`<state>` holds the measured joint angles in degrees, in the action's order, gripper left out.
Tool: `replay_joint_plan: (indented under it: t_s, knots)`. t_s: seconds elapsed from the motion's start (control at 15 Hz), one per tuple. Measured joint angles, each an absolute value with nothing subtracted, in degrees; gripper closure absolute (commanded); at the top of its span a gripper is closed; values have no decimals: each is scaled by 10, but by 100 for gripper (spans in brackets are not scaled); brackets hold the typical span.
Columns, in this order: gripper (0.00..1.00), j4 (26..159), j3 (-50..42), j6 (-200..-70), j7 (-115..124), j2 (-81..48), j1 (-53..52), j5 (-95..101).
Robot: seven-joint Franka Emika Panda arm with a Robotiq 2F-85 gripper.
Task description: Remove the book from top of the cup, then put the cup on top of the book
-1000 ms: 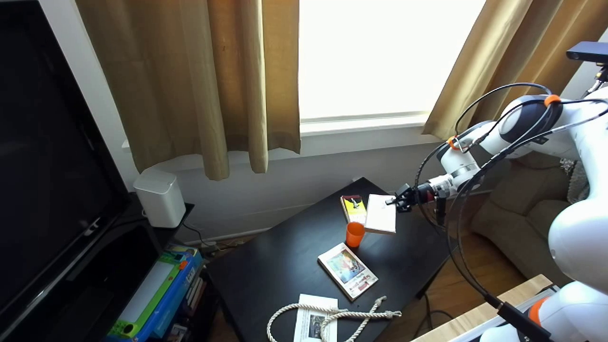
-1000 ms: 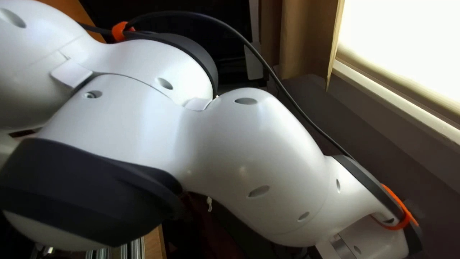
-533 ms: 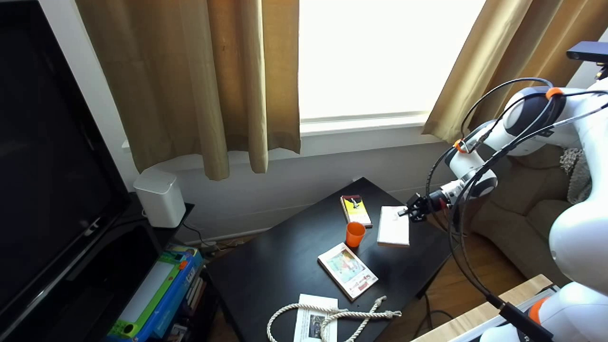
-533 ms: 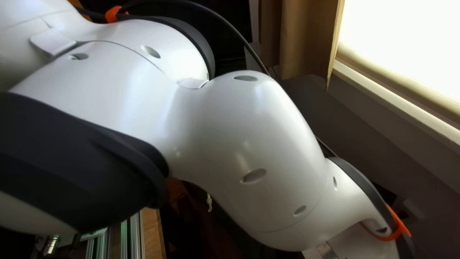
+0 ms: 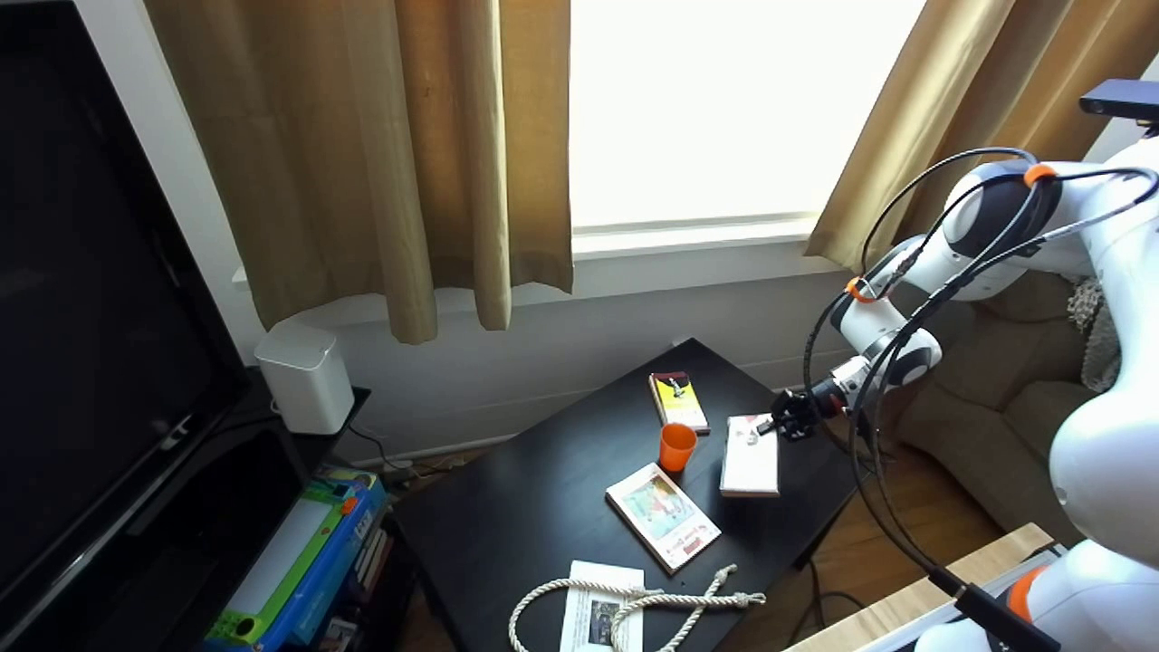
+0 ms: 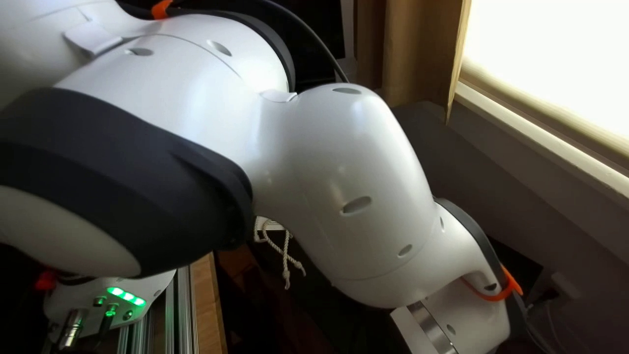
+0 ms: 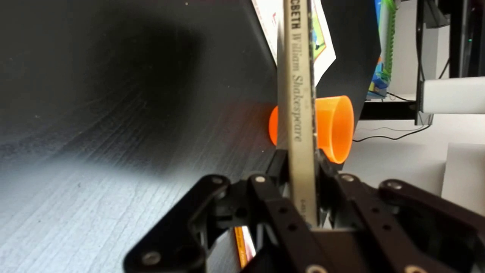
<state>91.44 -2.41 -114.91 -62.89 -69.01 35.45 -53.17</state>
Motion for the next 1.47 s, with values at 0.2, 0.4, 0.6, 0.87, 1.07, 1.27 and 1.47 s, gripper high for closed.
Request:
replay_joint_plan:
  t_s: [0.2, 0.4, 0.6, 0.87, 1.07, 1.27, 1.47]
  knots:
    - [95, 918, -24, -1196, -630, -698, 346, -532]
    - [77, 918, -23, -1244, -631, -708, 341, -532]
    - [48, 918, -23, -1280, -631, -714, 338, -532]
    - [17, 921, -24, -1304, -629, -716, 337, -532]
    - [0, 927, -25, -1324, -626, -715, 337, -532]
    - [0, 950, -27, -1349, -615, -700, 334, -530]
    - [0, 996, -34, -1379, -594, -662, 313, -529]
